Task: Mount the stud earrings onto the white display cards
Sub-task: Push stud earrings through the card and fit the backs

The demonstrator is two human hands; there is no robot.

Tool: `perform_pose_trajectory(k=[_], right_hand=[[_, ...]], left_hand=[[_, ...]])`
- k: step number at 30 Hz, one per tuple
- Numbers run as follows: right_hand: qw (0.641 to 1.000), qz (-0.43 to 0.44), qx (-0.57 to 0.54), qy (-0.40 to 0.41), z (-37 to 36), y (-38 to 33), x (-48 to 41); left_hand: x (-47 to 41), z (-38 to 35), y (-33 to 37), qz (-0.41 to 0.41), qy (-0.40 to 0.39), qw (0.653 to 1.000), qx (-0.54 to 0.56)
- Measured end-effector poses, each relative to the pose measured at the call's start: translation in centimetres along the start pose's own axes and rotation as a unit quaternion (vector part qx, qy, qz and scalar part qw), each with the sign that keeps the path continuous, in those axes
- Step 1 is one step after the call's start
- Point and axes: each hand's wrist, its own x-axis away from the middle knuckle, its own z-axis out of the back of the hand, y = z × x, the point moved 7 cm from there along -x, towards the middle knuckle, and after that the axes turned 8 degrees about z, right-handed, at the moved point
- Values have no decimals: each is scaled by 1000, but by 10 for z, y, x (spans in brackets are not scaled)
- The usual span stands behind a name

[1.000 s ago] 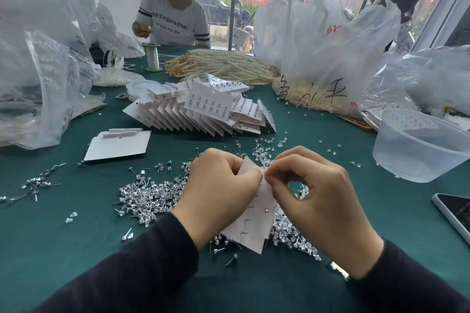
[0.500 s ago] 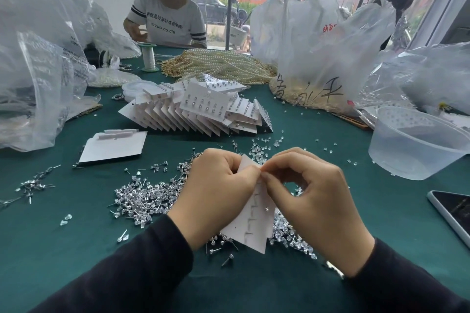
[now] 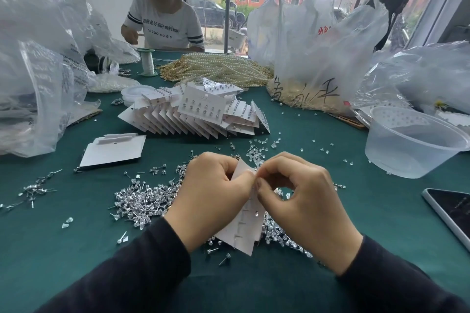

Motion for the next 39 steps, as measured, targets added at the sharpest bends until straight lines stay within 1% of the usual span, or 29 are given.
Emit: perform_pose_trajectory(k=[3,5,6,7,9,10,11,12,13,15,16,17,18,19,20,21,22,23,24,25,26,27,28,29,30,31,33,36,39], right_hand=[[1000,4,5,-4,-1,0,-1],[1000,4,24,10,1,2,-2],[999,-10,25,25,4,5,-2],[998,-36,10,41,7,8,-1],[992,-101,-59,51,8,15,2],[985,-132,-105,35,4,16,3],[974,-164,-157,12,-2,17,4],[956,-196,-219,-10,-8,17,5],[930,-225,-291,-23,-14,17,5],[858,-296,-420,-1,-19,21,6],[815,-352,-459,20,-19,28,8],[766,-411,-493,34,-18,34,12],[711,-455,-536,24,-20,34,13],[657,-475,-585,-7,-23,28,12],[619,-474,-624,-46,-27,19,8],[610,-457,-642,-82,-31,12,2],[631,-438,-632,-100,-33,8,-3],[666,-429,-601,-103,-37,8,-7],[698,-429,-566,-93,-41,10,-10],[716,-438,-538,-75,-45,13,-11],[722,-453,-520,-51,-47,18,-10],[723,-468,-508,-20,-48,23,-7],[727,-477,-494,7,-48,28,-5],[737,-477,-478,22,-48,31,-3],[752,-470,-461,31,-48,34,0],[766,-460,-447,39,-47,35,2],[795,-433,-422,47,-46,34,6],[834,-386,-392,46,-46,29,10],[861,-338,-379,33,-45,19,9]], left_hand=[[-4,-1,-6,22,-31,999,34],[-6,0,-8,45,-46,995,73],[-7,3,-6,49,-44,994,90],[-8,8,-5,44,-22,993,103],[-9,26,1,4,65,995,78],[-8,34,7,-27,99,994,50],[-6,38,14,-57,106,992,30],[-4,35,21,-78,86,993,23],[-3,32,24,-91,57,994,24],[-4,30,29,-109,20,993,39],[-4,36,33,-141,32,989,29],[-3,43,40,-193,53,980,0],[1,48,47,-248,69,965,-43],[5,49,52,-293,73,949,-96],[9,46,55,-326,70,930,-153],[13,40,55,-348,58,913,-204],[15,32,55,-355,38,903,-238],[15,28,52,-340,3,907,-248],[11,29,46,-302,-47,923,-233],[4,36,39,-241,-105,943,-205],[-4,47,27,-167,-158,957,-174],[-12,62,14,-97,-186,967,-146],[-19,82,-1,-38,-175,974,-138],[-25,102,-18,9,-139,976,-166],[-28,118,-36,51,-108,969,-217],[-27,126,-53,95,-105,955,-262],[-22,125,-81,165,-157,927,-296],[-15,114,-91,195,-208,904,-318],[-14,103,-89,172,-209,902,-335]])
